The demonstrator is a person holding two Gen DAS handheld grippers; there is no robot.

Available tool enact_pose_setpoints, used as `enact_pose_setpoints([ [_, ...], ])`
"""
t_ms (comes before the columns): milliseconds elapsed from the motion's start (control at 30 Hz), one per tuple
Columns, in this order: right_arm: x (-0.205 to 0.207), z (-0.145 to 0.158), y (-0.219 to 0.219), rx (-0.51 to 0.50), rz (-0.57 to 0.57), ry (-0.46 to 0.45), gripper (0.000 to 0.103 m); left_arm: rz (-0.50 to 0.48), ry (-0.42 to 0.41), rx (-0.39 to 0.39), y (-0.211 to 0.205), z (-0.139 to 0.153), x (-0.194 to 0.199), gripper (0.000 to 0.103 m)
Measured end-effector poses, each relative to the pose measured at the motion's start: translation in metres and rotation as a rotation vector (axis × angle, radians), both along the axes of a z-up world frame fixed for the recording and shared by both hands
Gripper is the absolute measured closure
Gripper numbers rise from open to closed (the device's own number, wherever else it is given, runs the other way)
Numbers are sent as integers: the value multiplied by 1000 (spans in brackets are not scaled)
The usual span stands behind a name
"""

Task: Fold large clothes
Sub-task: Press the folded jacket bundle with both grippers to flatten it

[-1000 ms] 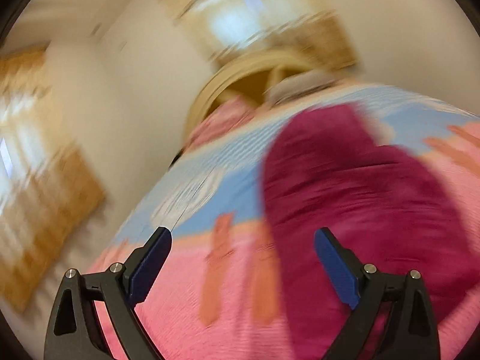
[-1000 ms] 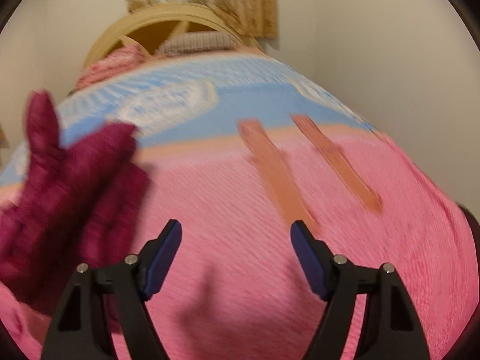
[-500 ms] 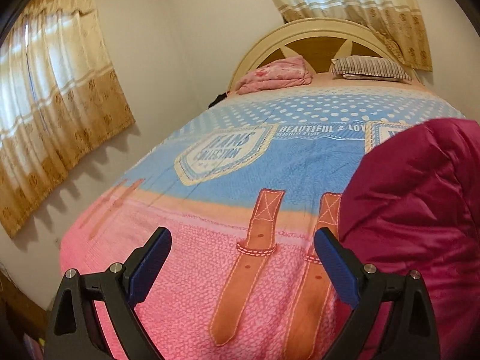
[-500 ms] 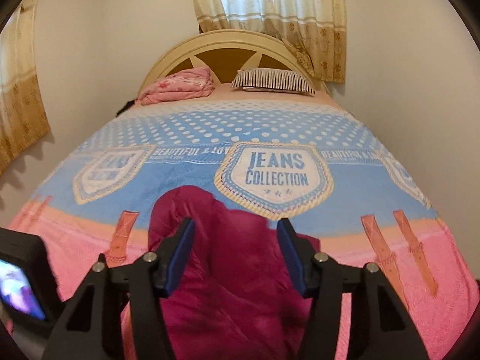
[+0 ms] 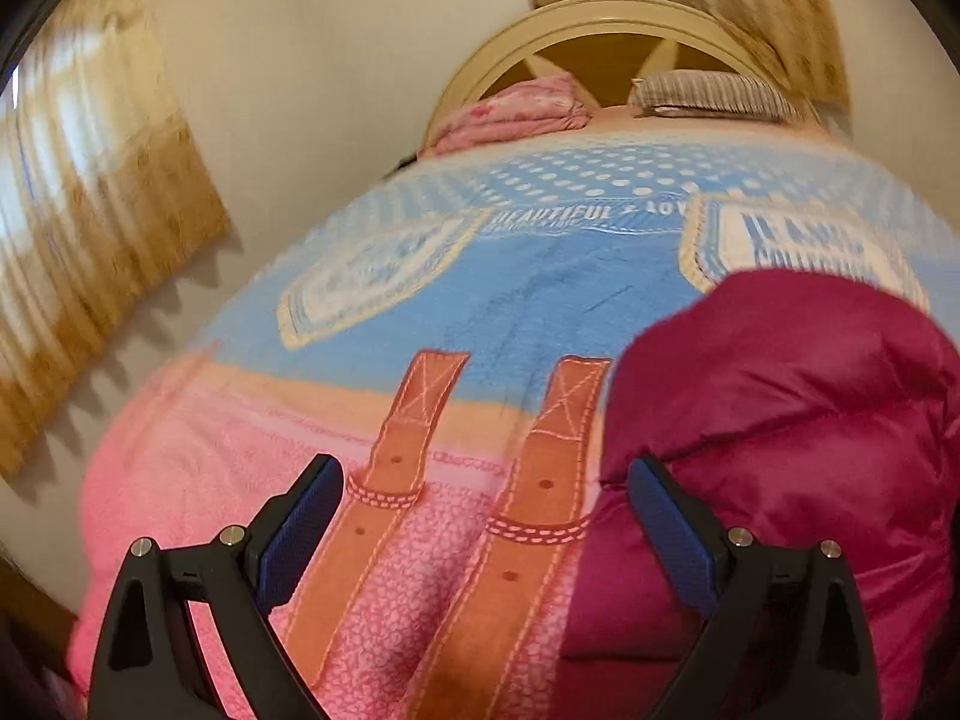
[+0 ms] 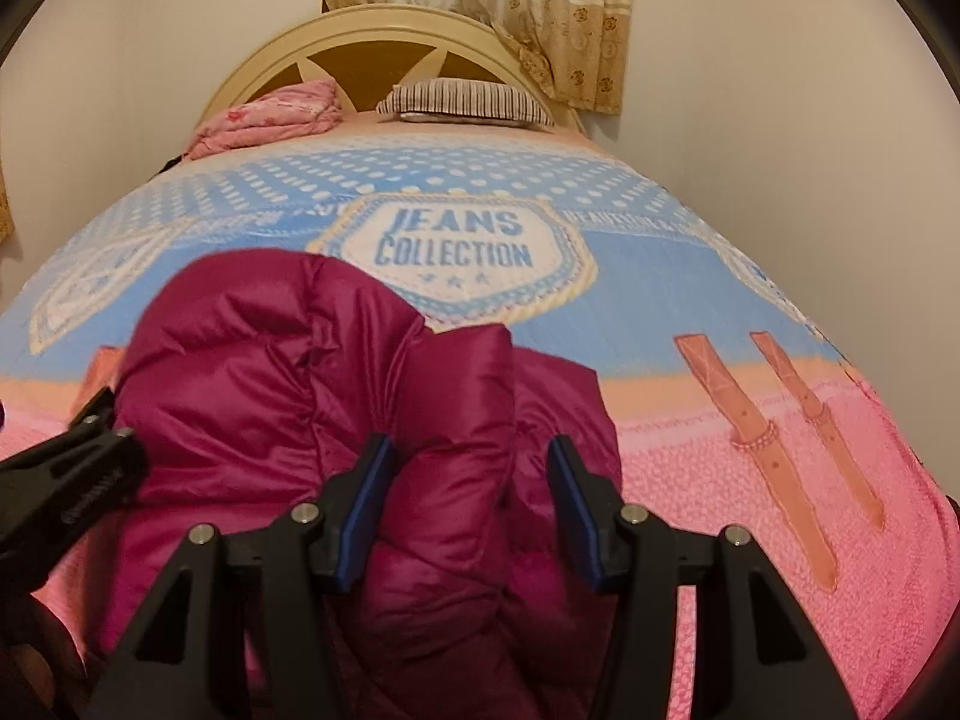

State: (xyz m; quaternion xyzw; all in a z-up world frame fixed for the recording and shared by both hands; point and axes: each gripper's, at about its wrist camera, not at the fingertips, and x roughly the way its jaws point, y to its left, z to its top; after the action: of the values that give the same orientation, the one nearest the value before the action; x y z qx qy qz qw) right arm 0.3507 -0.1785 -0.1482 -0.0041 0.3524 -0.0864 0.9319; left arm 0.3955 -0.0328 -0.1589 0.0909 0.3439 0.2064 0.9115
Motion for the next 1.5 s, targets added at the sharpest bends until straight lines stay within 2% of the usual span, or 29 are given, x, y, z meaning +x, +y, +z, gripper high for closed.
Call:
enact_pose_setpoints([
  [33,-1,-4,-4,7,-5,0,49,-14,-9,35,-10,-2,-1,6],
  [200,-3,-19,-14,35,-27,-1,48,-34,1,111,-31,-12,2,6],
  [300,-2,-24,-15,31,-35,-6,48,-28,15,127,-37,-21,7,6],
  [500,-1,-36,-23,58,-33,-3,44,-24,27,94,-37,-31,11,6],
  [867,3,-45,-29,109,-34,28,43,-30,61,67,-38,-43,18,6],
  [1500,11,-53,-33,122,-33,62,39,-27,63,68,-41,-47,20,6],
])
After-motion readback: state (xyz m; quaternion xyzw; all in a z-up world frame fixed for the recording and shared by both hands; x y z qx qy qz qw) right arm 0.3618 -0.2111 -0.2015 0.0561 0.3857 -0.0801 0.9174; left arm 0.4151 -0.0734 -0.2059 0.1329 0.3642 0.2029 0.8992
